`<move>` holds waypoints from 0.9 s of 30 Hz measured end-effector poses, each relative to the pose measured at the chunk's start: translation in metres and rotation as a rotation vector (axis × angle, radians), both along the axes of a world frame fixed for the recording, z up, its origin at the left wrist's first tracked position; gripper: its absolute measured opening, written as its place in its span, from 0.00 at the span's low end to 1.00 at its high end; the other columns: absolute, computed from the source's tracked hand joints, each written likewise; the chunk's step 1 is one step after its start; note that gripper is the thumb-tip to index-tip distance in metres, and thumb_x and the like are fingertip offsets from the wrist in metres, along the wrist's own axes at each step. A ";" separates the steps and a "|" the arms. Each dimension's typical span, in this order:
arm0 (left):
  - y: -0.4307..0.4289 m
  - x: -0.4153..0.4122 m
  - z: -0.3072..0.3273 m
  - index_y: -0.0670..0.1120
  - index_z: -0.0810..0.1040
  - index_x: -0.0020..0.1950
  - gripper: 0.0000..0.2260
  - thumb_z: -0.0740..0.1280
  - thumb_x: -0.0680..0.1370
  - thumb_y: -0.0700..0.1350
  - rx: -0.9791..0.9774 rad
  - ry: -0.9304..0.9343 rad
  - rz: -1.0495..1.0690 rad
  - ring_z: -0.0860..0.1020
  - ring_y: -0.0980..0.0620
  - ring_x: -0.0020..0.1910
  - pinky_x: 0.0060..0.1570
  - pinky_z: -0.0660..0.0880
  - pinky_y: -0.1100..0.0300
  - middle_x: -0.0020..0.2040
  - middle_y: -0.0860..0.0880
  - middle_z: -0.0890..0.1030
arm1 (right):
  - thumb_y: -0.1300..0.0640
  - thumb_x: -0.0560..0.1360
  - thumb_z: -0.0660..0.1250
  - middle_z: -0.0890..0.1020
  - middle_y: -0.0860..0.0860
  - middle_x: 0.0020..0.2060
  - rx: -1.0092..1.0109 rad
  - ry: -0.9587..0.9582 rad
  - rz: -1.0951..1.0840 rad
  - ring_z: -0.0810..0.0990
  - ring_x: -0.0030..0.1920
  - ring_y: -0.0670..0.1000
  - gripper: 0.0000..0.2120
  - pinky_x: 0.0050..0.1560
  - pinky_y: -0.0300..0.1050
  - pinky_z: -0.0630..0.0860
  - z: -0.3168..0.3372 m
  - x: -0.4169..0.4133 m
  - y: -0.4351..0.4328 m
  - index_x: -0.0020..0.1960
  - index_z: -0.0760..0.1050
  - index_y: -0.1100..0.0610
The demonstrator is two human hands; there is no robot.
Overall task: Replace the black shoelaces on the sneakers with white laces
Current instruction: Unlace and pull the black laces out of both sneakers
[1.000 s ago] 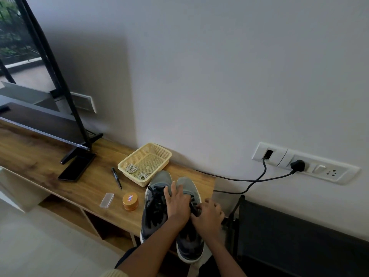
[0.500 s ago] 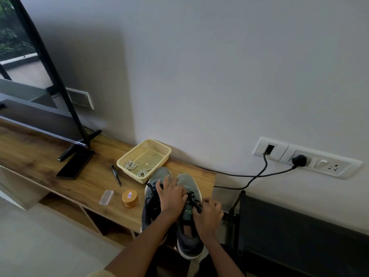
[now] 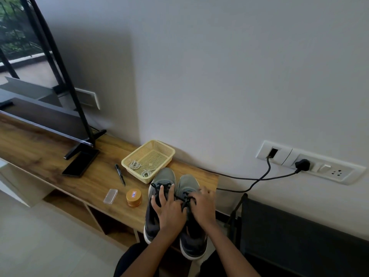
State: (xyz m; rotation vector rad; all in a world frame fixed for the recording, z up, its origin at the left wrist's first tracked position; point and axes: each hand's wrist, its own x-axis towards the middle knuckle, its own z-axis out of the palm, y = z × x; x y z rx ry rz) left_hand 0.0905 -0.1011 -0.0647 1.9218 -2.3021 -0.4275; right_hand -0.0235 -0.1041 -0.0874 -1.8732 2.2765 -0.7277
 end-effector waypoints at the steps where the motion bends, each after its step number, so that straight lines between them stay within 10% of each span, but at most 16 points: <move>1: -0.001 -0.001 0.000 0.55 0.79 0.54 0.12 0.59 0.78 0.54 0.022 0.021 0.008 0.37 0.43 0.75 0.69 0.36 0.39 0.78 0.54 0.45 | 0.57 0.76 0.62 0.74 0.52 0.59 0.046 0.054 0.042 0.68 0.59 0.57 0.10 0.56 0.50 0.70 0.001 -0.001 -0.002 0.52 0.80 0.52; 7: -0.007 -0.006 0.004 0.53 0.78 0.49 0.08 0.59 0.78 0.50 0.111 0.057 0.023 0.35 0.41 0.75 0.68 0.34 0.37 0.78 0.53 0.43 | 0.54 0.74 0.65 0.74 0.51 0.58 0.168 0.162 0.108 0.68 0.58 0.55 0.09 0.53 0.47 0.72 -0.004 -0.004 -0.011 0.52 0.79 0.54; 16: -0.011 0.000 -0.003 0.55 0.80 0.56 0.11 0.60 0.78 0.51 0.123 0.136 0.063 0.37 0.43 0.75 0.69 0.35 0.37 0.78 0.55 0.47 | 0.60 0.73 0.67 0.72 0.50 0.47 0.063 -0.191 -0.074 0.71 0.48 0.50 0.02 0.45 0.43 0.73 -0.017 -0.003 -0.014 0.42 0.78 0.56; 27: -0.013 0.006 -0.010 0.56 0.80 0.55 0.10 0.62 0.77 0.52 0.094 0.151 0.066 0.39 0.44 0.76 0.70 0.39 0.37 0.78 0.55 0.49 | 0.68 0.73 0.64 0.72 0.53 0.31 0.063 -0.746 -0.511 0.72 0.37 0.54 0.16 0.33 0.43 0.64 -0.015 -0.025 -0.028 0.30 0.65 0.57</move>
